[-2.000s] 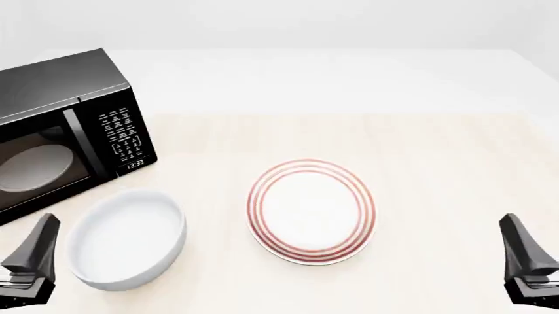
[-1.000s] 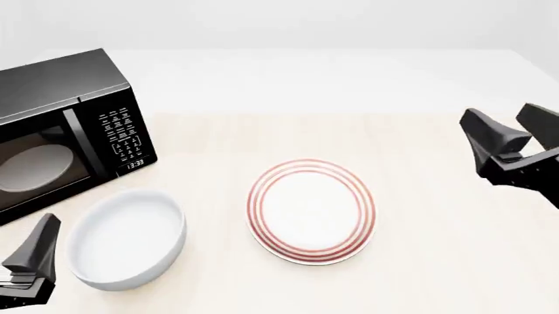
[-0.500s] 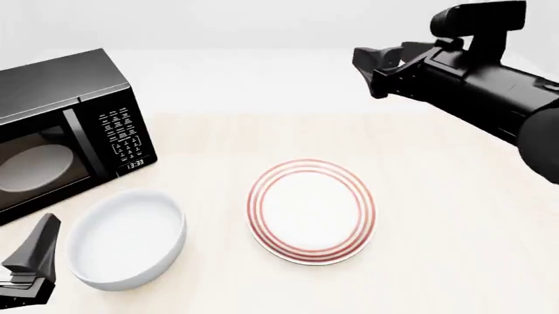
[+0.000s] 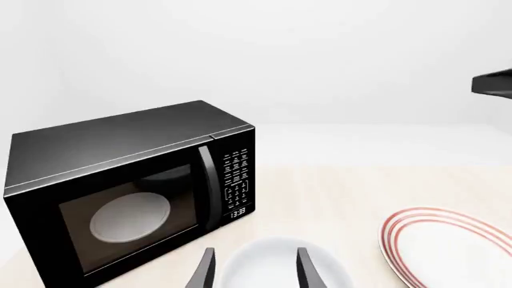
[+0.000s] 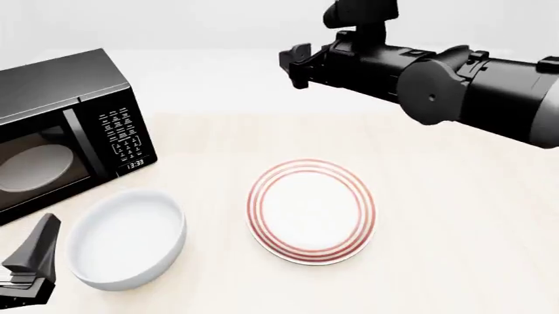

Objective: Put the white bowl to the right of the plate.

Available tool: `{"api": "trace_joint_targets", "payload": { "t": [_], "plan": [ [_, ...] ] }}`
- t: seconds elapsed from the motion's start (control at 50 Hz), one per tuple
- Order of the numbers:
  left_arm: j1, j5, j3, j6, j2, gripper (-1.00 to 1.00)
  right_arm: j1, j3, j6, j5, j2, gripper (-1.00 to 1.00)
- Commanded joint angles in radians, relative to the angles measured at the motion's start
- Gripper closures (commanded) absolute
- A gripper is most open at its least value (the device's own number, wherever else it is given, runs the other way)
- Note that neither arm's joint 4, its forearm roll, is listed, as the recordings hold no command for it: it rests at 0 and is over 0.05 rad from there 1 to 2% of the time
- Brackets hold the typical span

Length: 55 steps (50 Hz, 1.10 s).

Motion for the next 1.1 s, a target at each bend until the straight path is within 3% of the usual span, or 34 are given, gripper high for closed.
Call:
{"api": "trace_joint_targets", "payload": {
  "t": [0.02, 0.08, 0.16, 0.18, 0.26, 0.28, 0.72, 0.84, 0.88, 1.1],
  "plan": [
    [0.0, 0.0, 0.0, 0.0, 0.0, -1.0, 0.014, -0.13, 0.022, 0.043, 0.145, -1.0],
    [0.0, 0.0, 0.0, 0.0, 0.0, -1.0, 0.039, -0.199, 0.035, 0.071, 0.207, -1.0],
    [0.0, 0.0, 0.0, 0.0, 0.0, -1.0, 0.045, -0.206, 0.037, 0.073, 0.213, -1.0],
    [0.0, 0.0, 0.0, 0.0, 0.0, -1.0, 0.064, -0.267, 0.052, 0.103, 0.26, -1.0],
    [0.0, 0.0, 0.0, 0.0, 0.0, -1.0, 0.063, -0.269, 0.052, 0.104, 0.261, -1.0],
    [0.0, 0.0, 0.0, 0.0, 0.0, -1.0, 0.095, -0.321, 0.056, 0.134, 0.301, -1.0],
    [0.0, 0.0, 0.0, 0.0, 0.0, -1.0, 0.209, -0.47, 0.095, 0.179, 0.469, -1.0],
    [0.0, 0.0, 0.0, 0.0, 0.0, -1.0, 0.241, -0.483, 0.11, 0.169, 0.501, -1.0],
    [0.0, 0.0, 0.0, 0.0, 0.0, -1.0, 0.254, -0.457, 0.142, 0.138, 0.501, -1.0],
    [0.0, 0.0, 0.0, 0.0, 0.0, -1.0, 0.276, -0.445, 0.166, 0.131, 0.527, -1.0]
  ]
}}
